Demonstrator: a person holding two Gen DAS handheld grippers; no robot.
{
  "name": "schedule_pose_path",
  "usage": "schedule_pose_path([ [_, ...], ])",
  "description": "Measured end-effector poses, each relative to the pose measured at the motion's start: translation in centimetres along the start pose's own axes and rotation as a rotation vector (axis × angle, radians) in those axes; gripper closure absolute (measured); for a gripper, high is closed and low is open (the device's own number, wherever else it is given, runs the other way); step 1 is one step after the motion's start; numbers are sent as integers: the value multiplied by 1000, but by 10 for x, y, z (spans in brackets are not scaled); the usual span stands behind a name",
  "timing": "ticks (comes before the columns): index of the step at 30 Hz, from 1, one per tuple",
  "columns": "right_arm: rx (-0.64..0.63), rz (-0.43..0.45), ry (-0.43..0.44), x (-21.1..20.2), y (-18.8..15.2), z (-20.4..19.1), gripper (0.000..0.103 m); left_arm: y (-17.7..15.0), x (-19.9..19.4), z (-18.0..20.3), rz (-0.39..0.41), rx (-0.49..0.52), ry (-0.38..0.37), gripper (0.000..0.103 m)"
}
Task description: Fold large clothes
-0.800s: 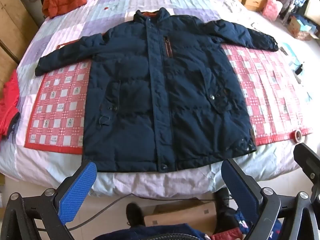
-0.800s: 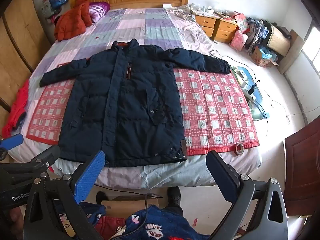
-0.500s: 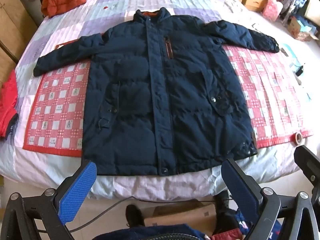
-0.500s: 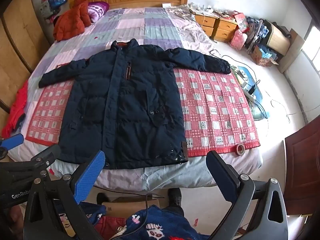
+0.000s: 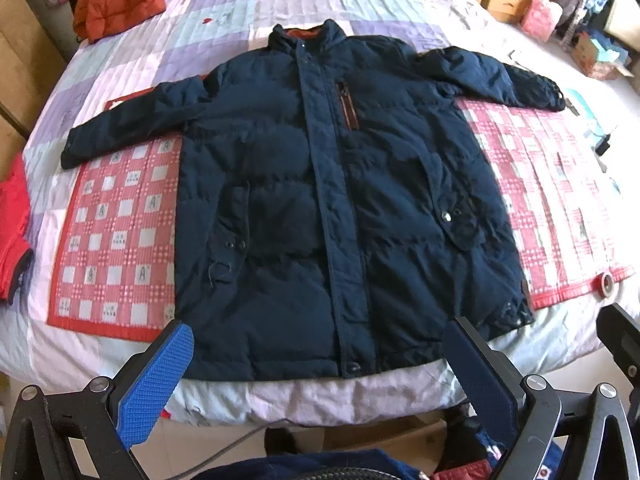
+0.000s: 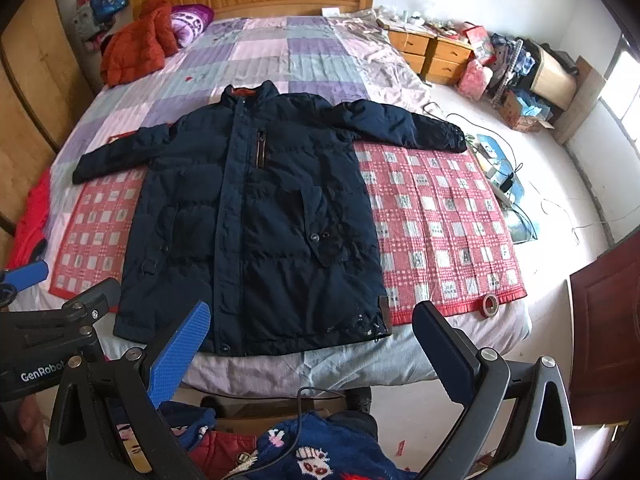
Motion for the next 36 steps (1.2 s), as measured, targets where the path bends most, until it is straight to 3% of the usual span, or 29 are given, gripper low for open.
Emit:
schedule_pose_path([
  [13, -22, -2, -35, 13, 9, -5, 0, 29, 28, -5, -4, 8, 4, 1],
  [18, -81, -22, 33, 37, 25, 20, 0, 32, 54, 15, -74, -55, 29, 1],
  [22, -144, 43, 157, 52, 42, 39, 0, 29, 67, 19, -102, -155, 9, 1],
  [24, -222, 68, 168, 67, 45, 39, 0, 26, 79, 18, -98, -179, -12, 1],
  [26, -296, -11, 143, 103, 42, 38, 0, 23, 99, 10, -88, -177, -16, 1],
  [28, -294, -79, 117, 133, 40, 36, 0, 20, 123, -1, -100, -183, -9, 1],
  [33, -240, -96, 43, 188, 28, 23, 0, 15, 190, -34, -63, -105, -11, 1],
  [36, -270, -96, 57, 231, 12, -5, 0, 8, 248, -44, -78, -50, -34, 1],
])
Point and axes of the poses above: each gripper's, at about its wrist camera, not at the fingertips, and x roughly the way its jaws point, z to its right, y to its top, the point moved 5 cm from there along x, roughly the way its jaws point, and after that the axes turned 2 degrees about z, right-handed, at the moved point
